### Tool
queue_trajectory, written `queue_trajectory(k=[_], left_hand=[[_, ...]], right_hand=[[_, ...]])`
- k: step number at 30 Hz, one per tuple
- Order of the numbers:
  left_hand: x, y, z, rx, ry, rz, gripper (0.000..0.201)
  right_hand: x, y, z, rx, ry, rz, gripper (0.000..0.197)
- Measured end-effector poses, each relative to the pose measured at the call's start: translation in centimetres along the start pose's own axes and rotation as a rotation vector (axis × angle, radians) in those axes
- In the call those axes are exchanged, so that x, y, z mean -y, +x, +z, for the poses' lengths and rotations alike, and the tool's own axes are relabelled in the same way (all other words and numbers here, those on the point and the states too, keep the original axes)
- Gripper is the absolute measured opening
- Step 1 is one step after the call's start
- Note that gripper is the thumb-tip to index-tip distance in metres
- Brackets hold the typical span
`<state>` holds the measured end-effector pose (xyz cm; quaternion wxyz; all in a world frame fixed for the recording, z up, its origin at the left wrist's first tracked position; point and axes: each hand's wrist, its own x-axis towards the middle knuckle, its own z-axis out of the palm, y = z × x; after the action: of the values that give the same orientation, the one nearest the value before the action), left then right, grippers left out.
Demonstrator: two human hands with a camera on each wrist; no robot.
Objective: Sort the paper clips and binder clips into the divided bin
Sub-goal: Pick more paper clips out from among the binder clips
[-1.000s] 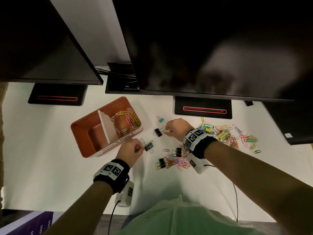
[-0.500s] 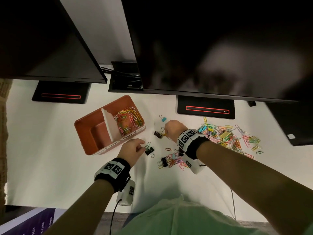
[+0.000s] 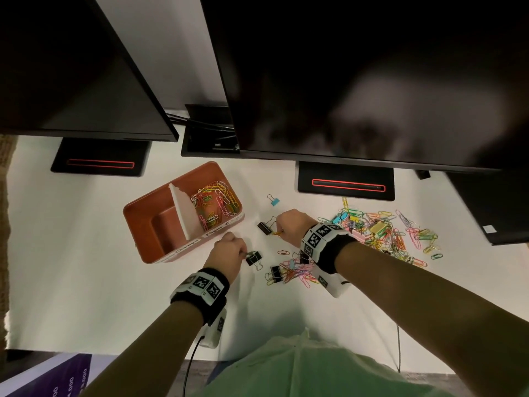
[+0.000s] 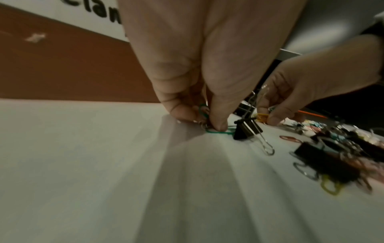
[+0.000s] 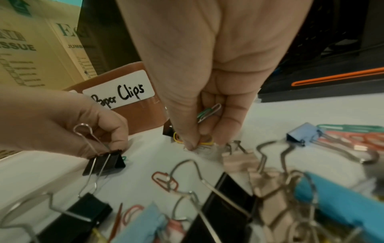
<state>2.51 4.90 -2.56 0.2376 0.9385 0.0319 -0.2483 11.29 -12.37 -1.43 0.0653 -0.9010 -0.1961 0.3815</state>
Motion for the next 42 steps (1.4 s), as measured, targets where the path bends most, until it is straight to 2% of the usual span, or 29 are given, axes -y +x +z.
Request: queue_trajectory(k=[3, 7, 10, 14, 16, 19, 22, 24, 26, 27, 29, 31, 33, 35, 38, 40, 42], left_hand=[[-0.1, -0.4, 0.4, 0.011, 0.089, 0.031, 0.016], [0.2, -0.9, 0.0, -0.026, 0.012, 0.026, 0.016], [0.2, -1.9, -1.8, -0.128, -0.089, 0.105, 0.010], [-1.1, -4.1, -6.4, -0.308, -0.154, 0.249, 0.007], [-1.6, -4.3, -9.1, -0.424, -0.192, 0.223, 0.007], [-1.2, -3.0, -12.0, -0.535, -0.201, 0.087, 0.005], [-0.8, -2.1, -12.6, -0.445, -0.136, -0.023, 0.017], [-1.2, -2.6, -12.1, -0.436, -0.071, 0.063, 0.024], [-2.2, -3.7, -10.9, -0.430, -0.104, 0.204, 0.021], [-2.7, -4.4, -9.9, -0.368, -0.151, 0.250, 0.017], [-3.8, -5.1, -7.5, -0.162, -0.216, 0.274, 0.013], [-4.5, -5.3, -4.7, 0.057, -0.189, 0.252, 0.015], [-4.8, -5.1, -2.1, 0.186, -0.149, 0.235, 0.018], [-4.8, -4.8, -0.3, 0.211, -0.115, 0.233, 0.022], [-4.5, -4.0, 1.0, 0.163, -0.017, 0.229, 0.035], [-4.3, -3.4, 1.3, 0.154, -0.010, 0.215, 0.033], [-4.1, -3.0, 1.3, 0.151, -0.039, 0.214, 0.027]], right_hand=[[0.0, -0.5, -0.2, 0.018, -0.011, -0.025, 0.025], [-0.2, -2.2, -0.9, 0.007, 0.006, -0.077, 0.025], [0.0, -3.7, -2.4, -0.093, 0.075, -0.124, 0.022], [2.4, -4.4, -5.7, -0.288, 0.154, -0.262, 0.017], [4.8, -3.7, -7.5, -0.373, 0.181, -0.322, 0.015], [8.4, -1.9, -9.1, -0.433, 0.212, -0.340, 0.017], [10.2, -0.7, -8.8, -0.402, 0.231, -0.311, 0.029], [9.6, -1.2, -8.1, -0.395, 0.260, -0.315, 0.039], [7.7, -2.6, -7.2, -0.423, 0.315, -0.336, 0.036], [6.4, -3.5, -6.6, -0.443, 0.324, -0.349, 0.032], [3.4, -5.3, -5.1, -0.442, 0.277, -0.355, 0.024], [0.6, -6.8, -3.4, -0.345, 0.235, -0.312, 0.020], [-1.4, -8.2, -1.3, -0.211, 0.208, -0.261, 0.020], [-2.6, -9.3, 0.9, -0.110, 0.205, -0.255, 0.019], [-3.2, -10.1, 3.3, 0.022, 0.231, -0.273, 0.016], [-3.5, -10.0, 4.0, 0.029, 0.172, -0.259, 0.020], [-3.9, -9.8, 4.2, -0.024, 0.150, -0.213, 0.027]])
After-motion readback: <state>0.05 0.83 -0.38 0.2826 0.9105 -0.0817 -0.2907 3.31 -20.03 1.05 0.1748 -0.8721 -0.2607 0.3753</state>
